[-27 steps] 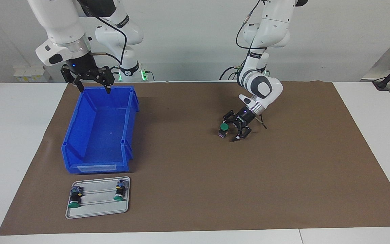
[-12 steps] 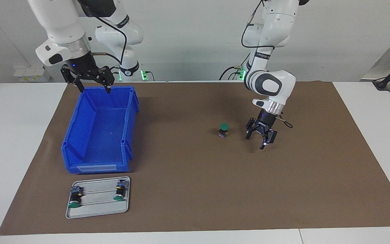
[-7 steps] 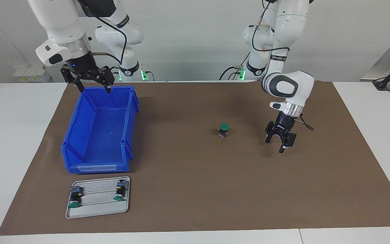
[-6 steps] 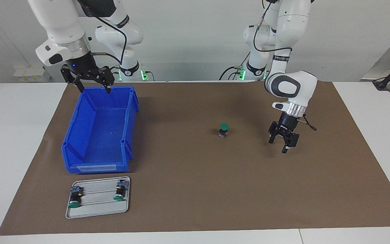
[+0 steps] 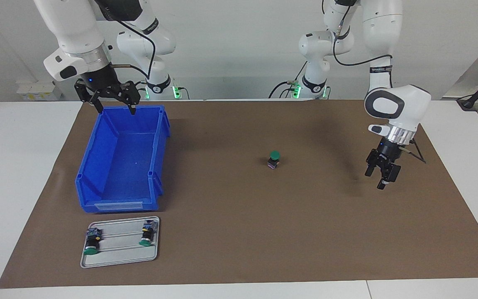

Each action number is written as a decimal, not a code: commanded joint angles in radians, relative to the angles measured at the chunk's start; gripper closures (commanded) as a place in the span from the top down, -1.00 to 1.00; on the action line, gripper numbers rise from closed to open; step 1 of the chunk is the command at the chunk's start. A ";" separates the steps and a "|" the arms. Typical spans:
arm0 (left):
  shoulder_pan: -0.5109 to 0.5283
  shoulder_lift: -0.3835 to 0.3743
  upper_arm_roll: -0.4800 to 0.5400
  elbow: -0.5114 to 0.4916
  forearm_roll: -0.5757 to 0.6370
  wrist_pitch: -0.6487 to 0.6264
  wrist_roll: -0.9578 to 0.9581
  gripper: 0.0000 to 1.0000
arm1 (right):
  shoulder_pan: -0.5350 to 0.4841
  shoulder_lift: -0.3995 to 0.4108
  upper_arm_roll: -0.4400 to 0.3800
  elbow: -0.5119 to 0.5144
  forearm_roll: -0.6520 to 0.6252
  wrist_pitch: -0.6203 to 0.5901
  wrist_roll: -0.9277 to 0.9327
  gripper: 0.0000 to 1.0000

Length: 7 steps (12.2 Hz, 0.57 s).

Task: Place and press button with both arms
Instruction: 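Withdraw the left gripper away from the block toward the mat edge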

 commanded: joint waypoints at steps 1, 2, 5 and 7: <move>0.051 0.008 0.037 0.110 0.184 -0.154 -0.001 0.99 | -0.011 -0.019 0.008 -0.017 0.004 0.005 0.011 1.00; 0.051 0.009 0.066 0.162 0.250 -0.226 -0.015 0.99 | -0.011 -0.019 0.008 -0.017 0.004 0.005 0.014 1.00; 0.051 0.013 0.094 0.315 0.419 -0.412 -0.125 0.99 | -0.011 -0.019 0.008 -0.017 0.004 0.005 0.017 1.00; 0.034 0.011 0.094 0.377 0.516 -0.486 -0.242 0.99 | -0.011 -0.019 0.008 -0.017 0.004 0.005 0.017 1.00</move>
